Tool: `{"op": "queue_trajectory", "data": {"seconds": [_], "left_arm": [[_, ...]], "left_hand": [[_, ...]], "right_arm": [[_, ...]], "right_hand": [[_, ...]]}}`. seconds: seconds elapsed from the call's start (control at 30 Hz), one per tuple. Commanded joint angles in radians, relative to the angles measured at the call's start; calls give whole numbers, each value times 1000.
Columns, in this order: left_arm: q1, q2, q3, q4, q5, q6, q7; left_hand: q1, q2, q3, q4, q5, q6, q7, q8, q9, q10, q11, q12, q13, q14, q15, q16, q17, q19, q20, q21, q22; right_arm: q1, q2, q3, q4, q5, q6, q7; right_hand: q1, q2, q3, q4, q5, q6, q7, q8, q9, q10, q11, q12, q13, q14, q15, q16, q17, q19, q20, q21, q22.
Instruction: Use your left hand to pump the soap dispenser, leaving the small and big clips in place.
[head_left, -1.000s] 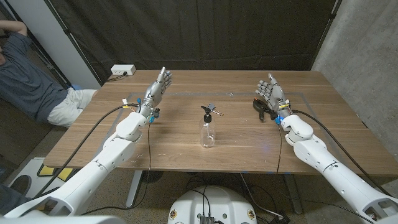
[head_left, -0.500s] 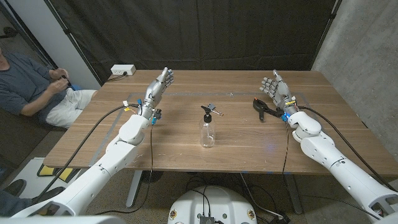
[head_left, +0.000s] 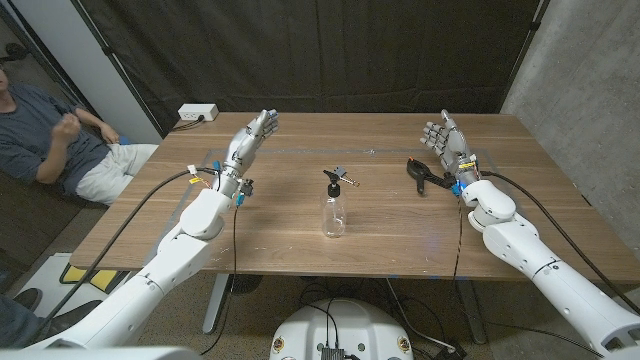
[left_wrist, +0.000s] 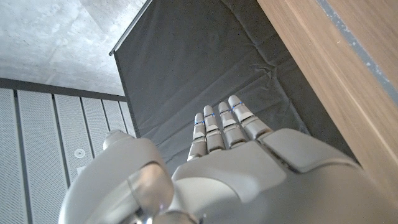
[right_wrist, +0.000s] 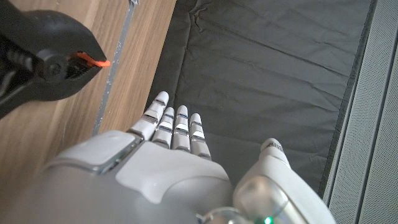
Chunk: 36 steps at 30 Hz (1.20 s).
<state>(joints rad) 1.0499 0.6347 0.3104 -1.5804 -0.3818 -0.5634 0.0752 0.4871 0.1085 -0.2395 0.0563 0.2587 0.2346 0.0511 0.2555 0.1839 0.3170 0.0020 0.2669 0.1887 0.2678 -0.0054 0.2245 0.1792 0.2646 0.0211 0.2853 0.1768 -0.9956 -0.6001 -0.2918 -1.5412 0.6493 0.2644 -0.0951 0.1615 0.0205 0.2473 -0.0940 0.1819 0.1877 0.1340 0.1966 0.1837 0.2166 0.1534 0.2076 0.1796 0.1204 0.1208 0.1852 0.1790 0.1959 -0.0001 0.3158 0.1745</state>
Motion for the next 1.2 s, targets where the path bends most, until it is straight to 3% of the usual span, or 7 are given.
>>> {"op": "queue_trajectory", "data": {"seconds": [0.03, 0.43, 0.77, 1.2], "left_arm": [[22, -15, -39, 63, 93, -170, 23], [51, 2, -48, 54, 130, -272, -29], [111, 15, -111, -6, 323, -286, 40], [174, 56, -197, -97, 524, -298, 59]], "left_hand": [[20, 6, 0, -8, -6, 56, 2, 11, 4, 53, -5, 7, 2, 56, -9, 10, 3, 57, 15, 15, 2], [35, 21, 7, -10, -7, 92, -6, 14, 4, 90, -20, 7, 2, 88, -17, 9, 3, 79, 16, 14, 3], [45, 34, 15, -12, -7, 95, -8, 10, 4, 93, -21, 3, 2, 91, -20, 6, 3, 82, 17, 11, 3], [82, 52, 36, -25, -7, 118, -20, 9, 4, 107, -45, -4, 2, 100, -33, -2, 2, 86, 14, 3, 3]], "right_arm": [[-67, 17, -14, -93, -50, -14, -107], [-138, 0, 2, -196, -85, -41, -183], [-162, 10, -3, -224, -108, -38, -206], [-174, 14, -16, -259, -129, -61, -223]], "right_hand": [[1, 10, 7, 0, 3, 7, 7, 3, 5, 7, 2, 5, 5, 2, 5, 0, 3, 10, 3, 0, 5], [3, 12, 8, -1, 2, 10, 7, 3, 5, 4, 2, 4, 5, 1, 7, -1, 3, 11, 4, -4, 6], [4, 13, 8, -2, 2, 11, 7, 3, 5, 5, 2, 4, 5, -1, 7, -2, 3, 11, 5, -7, 6], [4, 13, 8, -3, 1, 13, 6, 3, 5, 4, 2, 3, 5, -1, 8, -2, 3, 11, 5, -11, 6]]}}
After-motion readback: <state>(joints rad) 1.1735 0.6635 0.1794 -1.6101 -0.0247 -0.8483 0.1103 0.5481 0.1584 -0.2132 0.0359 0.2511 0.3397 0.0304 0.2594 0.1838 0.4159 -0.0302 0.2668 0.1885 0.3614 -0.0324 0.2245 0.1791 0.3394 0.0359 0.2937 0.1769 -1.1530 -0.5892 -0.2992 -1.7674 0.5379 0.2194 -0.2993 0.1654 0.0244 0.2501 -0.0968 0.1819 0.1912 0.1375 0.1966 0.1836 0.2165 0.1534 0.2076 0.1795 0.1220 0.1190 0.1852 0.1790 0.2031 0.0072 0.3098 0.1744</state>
